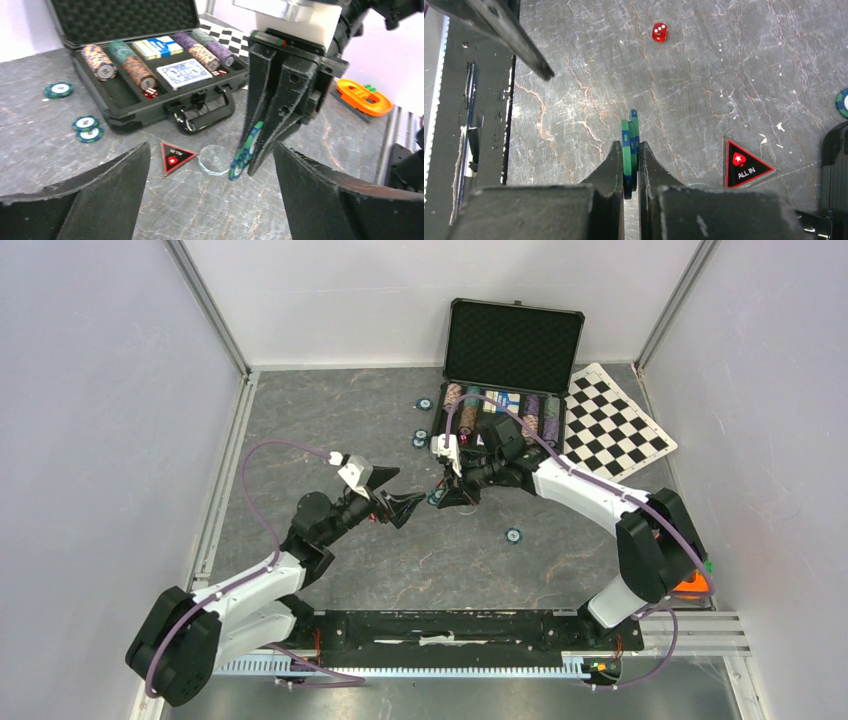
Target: Pack up texas hold em set
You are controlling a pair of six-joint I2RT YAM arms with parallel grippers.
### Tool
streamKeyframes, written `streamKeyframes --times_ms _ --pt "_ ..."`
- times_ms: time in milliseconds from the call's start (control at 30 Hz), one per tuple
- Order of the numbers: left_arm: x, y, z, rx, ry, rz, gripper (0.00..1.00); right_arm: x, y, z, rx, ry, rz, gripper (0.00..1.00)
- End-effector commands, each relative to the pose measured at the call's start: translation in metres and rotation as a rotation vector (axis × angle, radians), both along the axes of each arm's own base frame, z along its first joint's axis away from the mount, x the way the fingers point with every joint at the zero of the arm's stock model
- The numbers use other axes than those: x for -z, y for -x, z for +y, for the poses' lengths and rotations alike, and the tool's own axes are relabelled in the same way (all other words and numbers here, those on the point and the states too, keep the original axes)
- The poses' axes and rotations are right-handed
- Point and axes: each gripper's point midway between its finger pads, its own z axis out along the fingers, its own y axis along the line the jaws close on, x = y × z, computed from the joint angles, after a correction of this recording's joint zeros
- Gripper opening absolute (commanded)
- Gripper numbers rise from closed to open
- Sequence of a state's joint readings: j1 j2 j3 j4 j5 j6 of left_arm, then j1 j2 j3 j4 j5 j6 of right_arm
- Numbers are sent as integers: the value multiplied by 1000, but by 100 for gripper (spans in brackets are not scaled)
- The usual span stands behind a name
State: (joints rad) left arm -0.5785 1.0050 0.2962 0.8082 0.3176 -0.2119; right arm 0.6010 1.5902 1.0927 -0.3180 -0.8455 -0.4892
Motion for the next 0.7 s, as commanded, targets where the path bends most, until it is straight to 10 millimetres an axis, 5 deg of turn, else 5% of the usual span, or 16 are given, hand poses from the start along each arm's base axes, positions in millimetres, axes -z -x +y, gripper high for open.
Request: streamKeyframes --times_ms 0,433,667 --pt "-10 -9 16 -109 30 -39 99 -10 -8 -4 57 -13 -52 0" --pt "-5 -14 28 -191 58 26 100 3 -34 -33 247 66 -78 0" --pt "11 -18 35 -241 55 84 100 -7 -95 -101 536 301 -245 0"
